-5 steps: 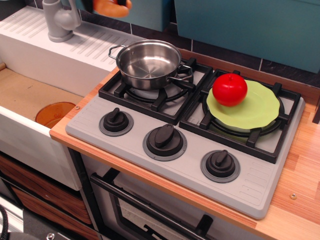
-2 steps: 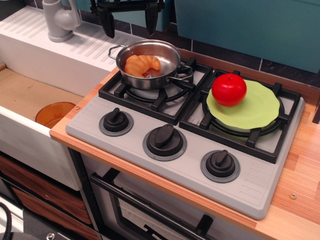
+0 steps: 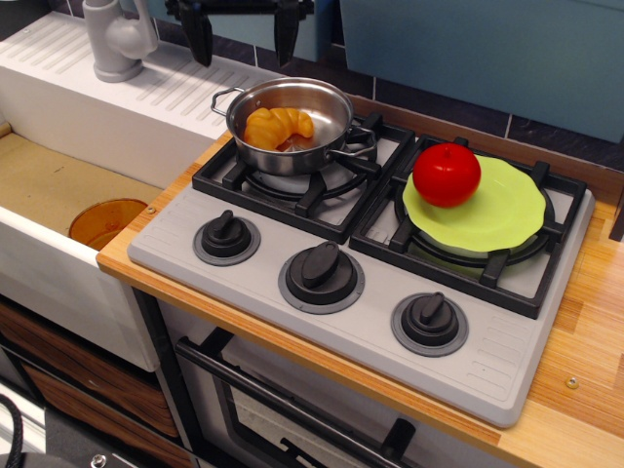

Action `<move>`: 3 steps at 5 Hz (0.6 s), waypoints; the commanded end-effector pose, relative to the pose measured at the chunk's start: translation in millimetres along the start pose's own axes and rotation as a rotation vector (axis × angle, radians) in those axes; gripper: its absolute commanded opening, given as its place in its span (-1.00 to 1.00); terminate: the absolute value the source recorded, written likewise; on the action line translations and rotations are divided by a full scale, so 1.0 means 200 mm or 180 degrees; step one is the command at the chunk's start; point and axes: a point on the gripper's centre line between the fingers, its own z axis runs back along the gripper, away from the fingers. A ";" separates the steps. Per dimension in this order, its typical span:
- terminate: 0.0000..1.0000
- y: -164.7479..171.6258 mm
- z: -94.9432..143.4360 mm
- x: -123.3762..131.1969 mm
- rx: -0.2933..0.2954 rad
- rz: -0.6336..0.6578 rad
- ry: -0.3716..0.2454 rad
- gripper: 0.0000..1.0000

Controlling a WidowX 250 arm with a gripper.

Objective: Put apple on plate and crossaint in pot or pan on stove

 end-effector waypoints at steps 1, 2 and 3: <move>-1.00 -0.15 0.26 -0.04 -0.0231 0.0316 -0.0219 1.00; -1.00 -0.17 0.31 -0.17 -0.0273 0.0518 -0.0317 1.00; 1.00 -0.21 0.33 -0.33 -0.0152 0.0685 -0.0505 1.00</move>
